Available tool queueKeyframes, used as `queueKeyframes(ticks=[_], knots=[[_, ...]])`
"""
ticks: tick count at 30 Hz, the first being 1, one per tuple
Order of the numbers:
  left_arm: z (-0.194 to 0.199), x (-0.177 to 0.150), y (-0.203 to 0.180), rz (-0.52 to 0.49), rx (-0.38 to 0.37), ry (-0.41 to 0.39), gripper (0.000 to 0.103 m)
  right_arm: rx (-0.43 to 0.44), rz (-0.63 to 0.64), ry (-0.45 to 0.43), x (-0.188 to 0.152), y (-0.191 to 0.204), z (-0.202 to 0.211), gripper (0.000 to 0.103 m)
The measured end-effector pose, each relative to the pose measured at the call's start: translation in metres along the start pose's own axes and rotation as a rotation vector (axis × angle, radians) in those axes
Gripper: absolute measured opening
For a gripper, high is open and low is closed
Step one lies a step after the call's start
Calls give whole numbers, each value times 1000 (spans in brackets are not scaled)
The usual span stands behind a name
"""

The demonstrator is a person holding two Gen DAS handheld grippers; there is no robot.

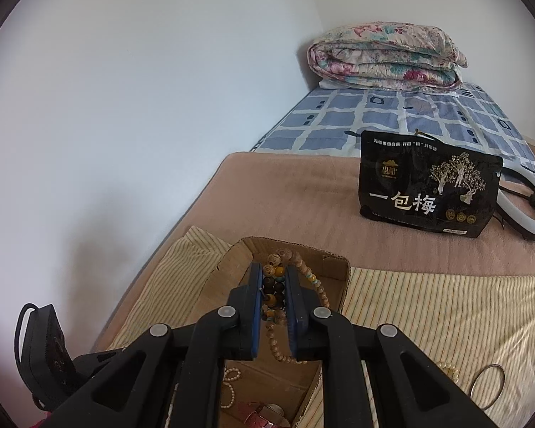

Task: Organize jewelry
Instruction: 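Open the right tool to drop the mala into the box while the left tool releases the earring there, then withdraw both open tools from the box toward the remaining jewelry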

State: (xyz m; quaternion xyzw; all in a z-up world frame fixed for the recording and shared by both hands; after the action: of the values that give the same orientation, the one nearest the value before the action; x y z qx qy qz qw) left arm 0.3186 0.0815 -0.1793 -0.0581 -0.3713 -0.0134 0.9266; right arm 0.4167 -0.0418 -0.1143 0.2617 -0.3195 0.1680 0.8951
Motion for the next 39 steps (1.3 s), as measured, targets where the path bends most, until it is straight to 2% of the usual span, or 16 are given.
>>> queueKeyframes(ticks=[4,6,7,8,9,11,13,23,39], knots=[[-4,-3,-1,-4,3,6,6,-13,-6,20,-7,-7,-8,17],[-6,-5,-3,-16,6,14,6,-20,2,25,-10,-10,-10,31],[-7,-6,-3,-21,10,20,7,-24,8,29,-11,-10,-11,41],[-9,-8,-4,-25,18,29,16,-32,15,32,-13,-11,-12,52],[-9,-8,-4,-25,20,34,38,-41,23,34,-14,-11,-13,58],[-9,-9,-4,-12,21,18,62,-57,39,31,-17,-12,-13,80],[-7,-10,-3,0,26,3,64,-62,46,25,-19,-12,-12,89],[-5,-14,-4,-1,31,14,64,-86,57,31,-31,-19,-8,96],[36,-13,-25,-39,36,-47,64,-133,94,-21,-40,-14,35,101]])
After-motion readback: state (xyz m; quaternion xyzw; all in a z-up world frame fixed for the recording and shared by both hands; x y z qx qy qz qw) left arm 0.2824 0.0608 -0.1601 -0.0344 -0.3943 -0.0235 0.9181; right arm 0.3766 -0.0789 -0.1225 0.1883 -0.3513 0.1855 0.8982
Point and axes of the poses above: each gripper's, at about its wrist camera, not at the fingertips, and z roughly against the way its jaws point, y to its left, x to its top, the point moved 8 cm from there along -z, roughly the way its jaws point, and after that the axes turned 7 degrees about x, right-handed, at the moved point
